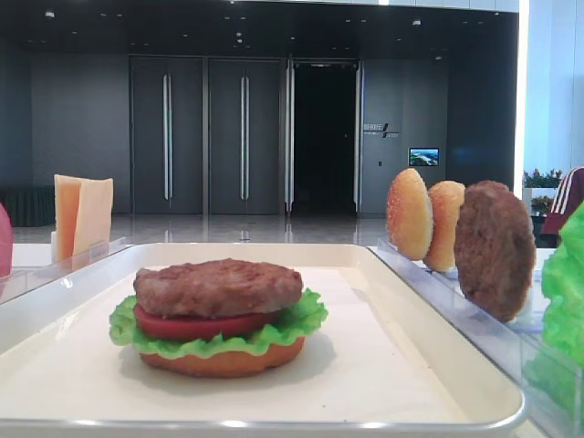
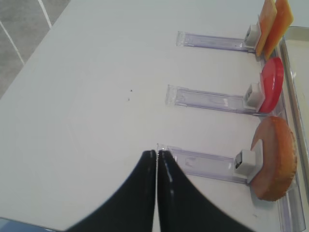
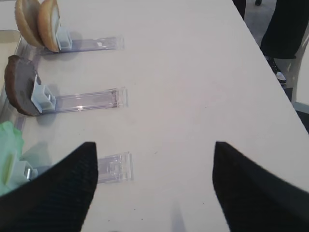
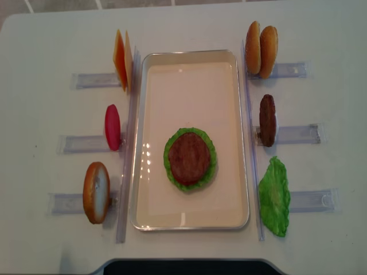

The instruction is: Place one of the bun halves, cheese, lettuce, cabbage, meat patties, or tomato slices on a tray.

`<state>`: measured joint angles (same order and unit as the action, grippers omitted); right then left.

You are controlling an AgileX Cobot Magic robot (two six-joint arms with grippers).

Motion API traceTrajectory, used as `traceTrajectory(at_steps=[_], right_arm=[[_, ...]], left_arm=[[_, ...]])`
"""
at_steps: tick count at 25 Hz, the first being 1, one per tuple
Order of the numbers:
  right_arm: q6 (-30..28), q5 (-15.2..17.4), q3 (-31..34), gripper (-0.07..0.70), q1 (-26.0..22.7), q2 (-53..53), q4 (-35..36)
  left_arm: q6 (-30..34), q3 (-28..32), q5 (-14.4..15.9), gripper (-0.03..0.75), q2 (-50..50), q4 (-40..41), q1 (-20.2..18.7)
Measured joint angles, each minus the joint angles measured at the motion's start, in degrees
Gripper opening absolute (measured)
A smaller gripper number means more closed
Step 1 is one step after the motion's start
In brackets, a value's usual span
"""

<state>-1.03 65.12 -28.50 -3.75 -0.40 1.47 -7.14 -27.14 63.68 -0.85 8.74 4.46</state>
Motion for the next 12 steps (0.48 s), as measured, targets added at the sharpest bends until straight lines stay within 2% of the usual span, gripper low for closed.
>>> traceTrajectory(at_steps=[12], right_arm=[[0.0, 0.0, 0.0, 0.504, 0.0, 0.0, 0.0]], left_arm=[[0.0, 0.0, 0.0, 0.0, 0.0, 0.0, 0.0]])
